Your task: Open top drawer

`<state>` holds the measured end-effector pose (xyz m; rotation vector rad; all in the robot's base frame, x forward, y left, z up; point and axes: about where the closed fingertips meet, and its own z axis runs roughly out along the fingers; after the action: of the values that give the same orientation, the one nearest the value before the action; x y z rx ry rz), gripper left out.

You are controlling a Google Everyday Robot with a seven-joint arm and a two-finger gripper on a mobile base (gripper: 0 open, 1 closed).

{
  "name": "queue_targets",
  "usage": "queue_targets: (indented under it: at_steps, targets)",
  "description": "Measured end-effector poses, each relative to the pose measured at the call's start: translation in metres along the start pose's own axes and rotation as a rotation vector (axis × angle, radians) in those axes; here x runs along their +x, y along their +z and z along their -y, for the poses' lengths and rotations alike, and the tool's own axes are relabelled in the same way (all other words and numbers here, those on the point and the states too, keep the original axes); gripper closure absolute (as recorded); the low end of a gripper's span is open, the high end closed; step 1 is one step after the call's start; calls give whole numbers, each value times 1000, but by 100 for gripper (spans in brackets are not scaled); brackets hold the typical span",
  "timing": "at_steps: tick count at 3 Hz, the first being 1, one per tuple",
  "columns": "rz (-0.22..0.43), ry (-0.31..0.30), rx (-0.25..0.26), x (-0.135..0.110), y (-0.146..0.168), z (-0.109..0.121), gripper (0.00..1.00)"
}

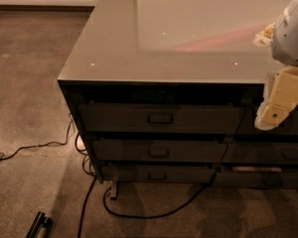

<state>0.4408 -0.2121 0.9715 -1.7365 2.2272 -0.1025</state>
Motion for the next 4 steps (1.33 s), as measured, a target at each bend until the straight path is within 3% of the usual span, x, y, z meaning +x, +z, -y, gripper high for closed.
queue_targets:
  at_steps: [1, 2, 3, 4]
  targets:
    - [0, 0, 0, 0, 0, 0, 0]
    - [76, -52, 3, -9, 7, -1, 0]
    - [110, -113, 17, -34, 27, -7, 0]
    - [94, -132, 10, -41, 56, -6, 0]
